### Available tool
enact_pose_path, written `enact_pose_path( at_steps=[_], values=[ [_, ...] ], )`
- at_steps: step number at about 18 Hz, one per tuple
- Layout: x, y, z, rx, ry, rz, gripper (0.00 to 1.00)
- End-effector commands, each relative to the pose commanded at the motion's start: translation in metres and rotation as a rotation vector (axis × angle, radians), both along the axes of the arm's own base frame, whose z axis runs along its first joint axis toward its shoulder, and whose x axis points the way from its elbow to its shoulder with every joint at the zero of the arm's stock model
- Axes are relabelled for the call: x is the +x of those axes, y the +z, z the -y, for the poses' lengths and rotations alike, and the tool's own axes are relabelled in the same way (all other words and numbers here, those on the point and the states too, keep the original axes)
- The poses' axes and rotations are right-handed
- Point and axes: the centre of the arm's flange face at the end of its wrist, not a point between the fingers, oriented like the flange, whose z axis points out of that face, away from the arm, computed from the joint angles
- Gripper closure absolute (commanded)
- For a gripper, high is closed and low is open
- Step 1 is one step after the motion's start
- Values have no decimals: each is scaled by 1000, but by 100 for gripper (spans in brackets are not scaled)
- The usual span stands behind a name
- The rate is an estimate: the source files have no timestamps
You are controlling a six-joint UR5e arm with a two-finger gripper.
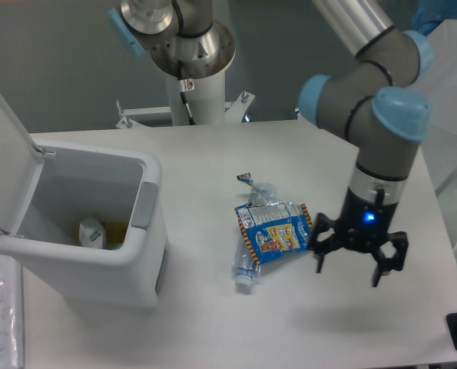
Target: Open the trash can
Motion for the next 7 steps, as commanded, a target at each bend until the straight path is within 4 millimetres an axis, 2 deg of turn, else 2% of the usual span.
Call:
enact_pose_path(
  at_steps=[3,7],
  values=[
    [0,-15,-3,-82,-128,-22,0],
    [-5,-10,2,-140,-233,-52,0]
  ],
)
